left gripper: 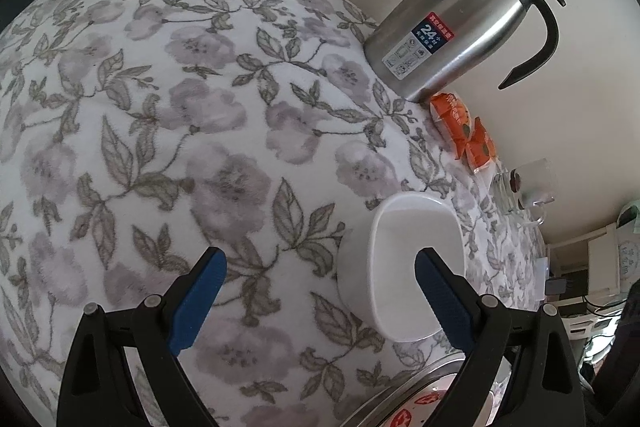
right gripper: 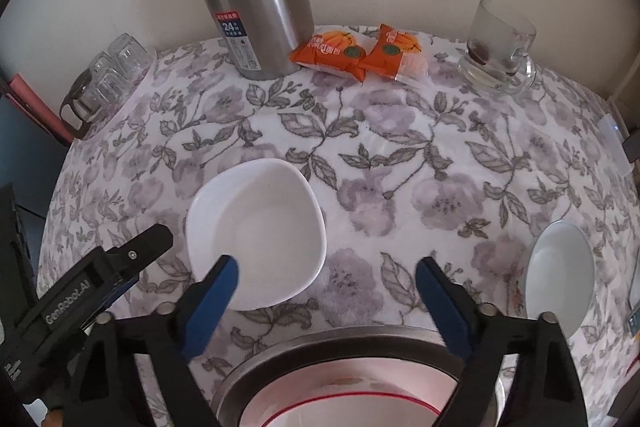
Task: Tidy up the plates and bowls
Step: 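Close both tools on the white square bowl rim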
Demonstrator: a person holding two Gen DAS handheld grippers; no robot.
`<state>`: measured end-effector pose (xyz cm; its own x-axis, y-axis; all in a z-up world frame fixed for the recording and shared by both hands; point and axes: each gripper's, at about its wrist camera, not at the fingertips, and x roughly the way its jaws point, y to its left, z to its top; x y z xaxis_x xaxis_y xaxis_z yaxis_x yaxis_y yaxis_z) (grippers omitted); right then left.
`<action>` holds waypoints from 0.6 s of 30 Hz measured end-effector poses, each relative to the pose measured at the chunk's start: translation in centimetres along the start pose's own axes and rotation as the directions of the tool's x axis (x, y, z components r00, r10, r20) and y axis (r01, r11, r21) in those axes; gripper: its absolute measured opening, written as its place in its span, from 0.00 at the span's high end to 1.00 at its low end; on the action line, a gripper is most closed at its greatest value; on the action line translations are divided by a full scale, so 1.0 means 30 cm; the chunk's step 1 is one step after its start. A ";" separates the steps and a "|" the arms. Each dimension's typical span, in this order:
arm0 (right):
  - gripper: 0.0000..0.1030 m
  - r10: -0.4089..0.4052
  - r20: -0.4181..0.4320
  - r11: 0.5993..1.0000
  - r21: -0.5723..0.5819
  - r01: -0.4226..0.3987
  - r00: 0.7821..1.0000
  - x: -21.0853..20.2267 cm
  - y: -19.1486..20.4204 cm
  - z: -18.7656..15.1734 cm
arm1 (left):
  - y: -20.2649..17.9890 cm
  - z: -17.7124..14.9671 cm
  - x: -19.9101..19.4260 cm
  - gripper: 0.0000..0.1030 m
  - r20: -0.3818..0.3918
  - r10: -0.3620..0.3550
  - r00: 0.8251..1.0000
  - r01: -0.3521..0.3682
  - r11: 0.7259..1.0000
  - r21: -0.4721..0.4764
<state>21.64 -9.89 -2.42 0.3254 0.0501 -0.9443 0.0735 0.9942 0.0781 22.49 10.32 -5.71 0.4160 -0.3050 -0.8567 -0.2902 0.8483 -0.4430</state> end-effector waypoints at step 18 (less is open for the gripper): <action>0.67 0.052 -0.111 0.998 0.024 -0.050 0.992 0.142 -0.021 0.033 | -0.035 0.028 0.097 0.69 -0.043 -0.060 0.997 0.062 0.997 0.043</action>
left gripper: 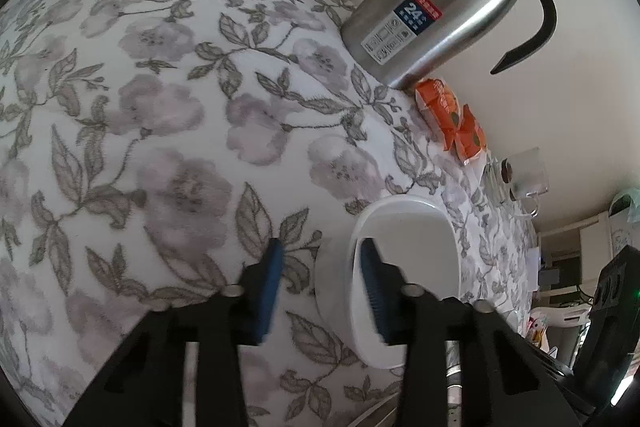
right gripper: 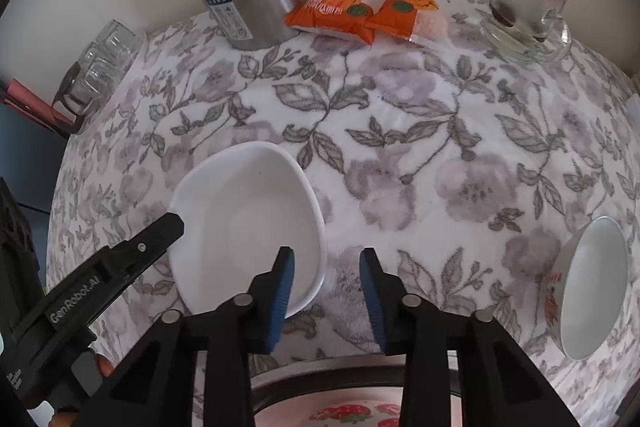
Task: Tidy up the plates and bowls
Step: 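Close both tools on the white square bowl rim, then lift the white square bowl and carry it over the stack with both tools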
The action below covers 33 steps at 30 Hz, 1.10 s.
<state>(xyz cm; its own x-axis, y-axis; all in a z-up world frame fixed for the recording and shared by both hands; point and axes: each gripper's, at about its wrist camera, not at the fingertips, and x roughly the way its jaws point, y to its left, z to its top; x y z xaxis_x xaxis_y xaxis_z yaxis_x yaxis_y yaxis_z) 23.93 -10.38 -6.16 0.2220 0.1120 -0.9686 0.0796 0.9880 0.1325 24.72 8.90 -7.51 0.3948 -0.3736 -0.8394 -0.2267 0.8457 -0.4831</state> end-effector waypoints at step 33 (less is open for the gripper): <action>0.74 0.055 0.019 0.991 -0.124 -0.052 0.998 -0.065 0.063 -0.016 | -0.083 0.000 -0.093 0.90 0.060 -0.036 0.998 0.029 0.993 0.114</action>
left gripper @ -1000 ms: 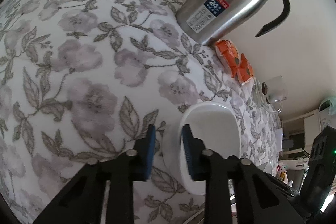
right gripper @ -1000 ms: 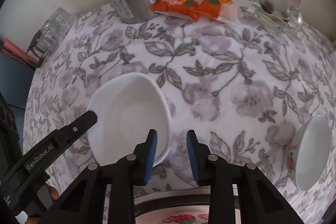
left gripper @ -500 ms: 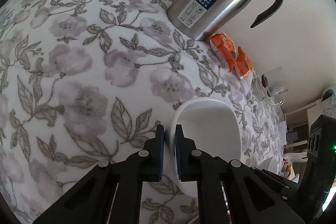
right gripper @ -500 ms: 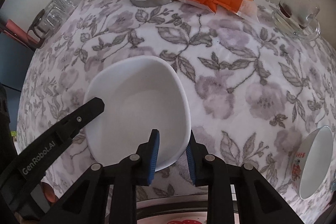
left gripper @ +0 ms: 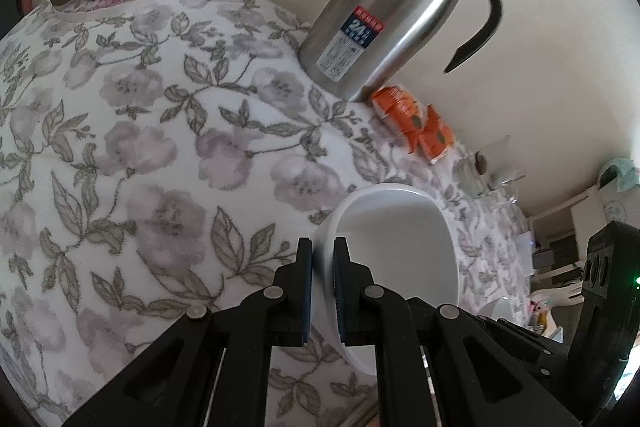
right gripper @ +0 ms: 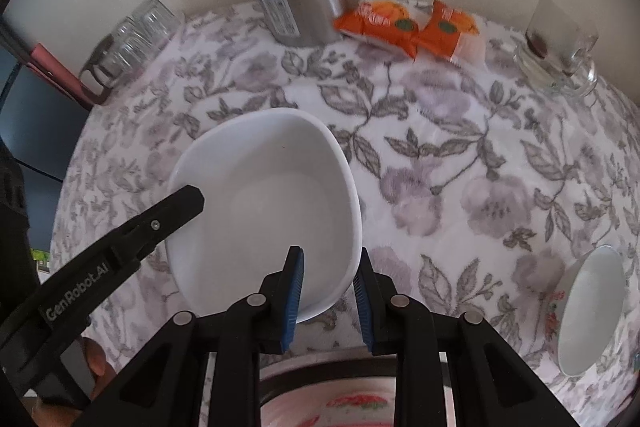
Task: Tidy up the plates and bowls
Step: 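Lift the white square bowl and carry it over the stack with both tools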
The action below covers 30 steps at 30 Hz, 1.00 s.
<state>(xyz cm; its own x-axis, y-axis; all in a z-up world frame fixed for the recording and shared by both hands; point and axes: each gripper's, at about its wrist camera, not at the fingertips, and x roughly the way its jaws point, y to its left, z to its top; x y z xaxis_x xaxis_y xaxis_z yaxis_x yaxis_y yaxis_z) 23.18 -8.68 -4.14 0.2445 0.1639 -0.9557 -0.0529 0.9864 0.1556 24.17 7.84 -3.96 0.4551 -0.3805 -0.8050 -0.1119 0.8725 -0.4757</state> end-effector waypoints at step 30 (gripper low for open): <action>0.74 0.071 0.243 0.997 -0.002 -0.073 0.967 -0.402 -0.063 -0.236 | -0.229 -0.157 -0.351 0.90 0.134 -0.103 0.986 0.078 0.981 0.179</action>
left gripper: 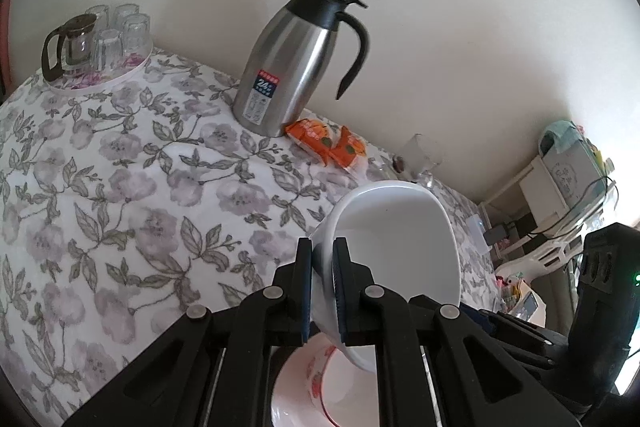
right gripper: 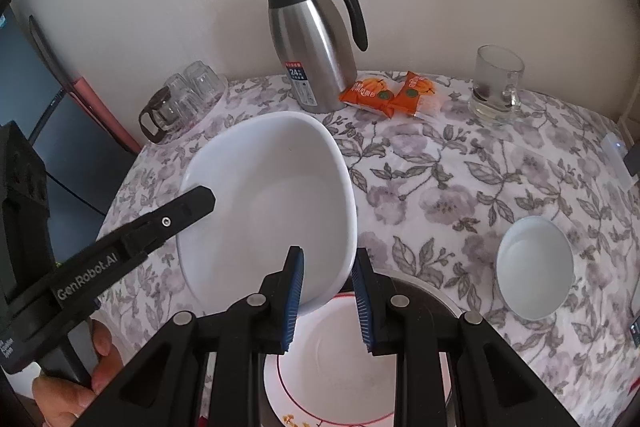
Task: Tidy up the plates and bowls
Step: 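Lift the white square bowl and carry it over the stack with both tools, then lower the white square bowl into the red-rimmed bowl with both tools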
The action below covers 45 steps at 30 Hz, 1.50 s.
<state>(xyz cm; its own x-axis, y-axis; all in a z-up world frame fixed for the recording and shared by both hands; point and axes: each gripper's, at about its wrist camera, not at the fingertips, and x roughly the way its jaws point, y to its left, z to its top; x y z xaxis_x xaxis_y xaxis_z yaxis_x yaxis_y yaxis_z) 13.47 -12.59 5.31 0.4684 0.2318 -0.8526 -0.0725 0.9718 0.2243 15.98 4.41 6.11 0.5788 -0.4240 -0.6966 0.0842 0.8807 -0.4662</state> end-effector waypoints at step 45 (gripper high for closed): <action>0.74 0.036 0.197 0.985 0.161 -0.069 0.980 -0.204 -0.138 -0.324 | -0.177 -0.208 -0.056 0.90 -0.059 0.004 0.998 0.005 0.989 0.145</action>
<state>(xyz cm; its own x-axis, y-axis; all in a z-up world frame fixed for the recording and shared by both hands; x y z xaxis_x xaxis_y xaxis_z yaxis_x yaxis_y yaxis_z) 2.35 -17.61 5.02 0.6294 0.2541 -0.7344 0.0378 0.9339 0.3555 9.52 -0.87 6.36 0.5303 -0.4322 -0.7294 0.2035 0.9001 -0.3853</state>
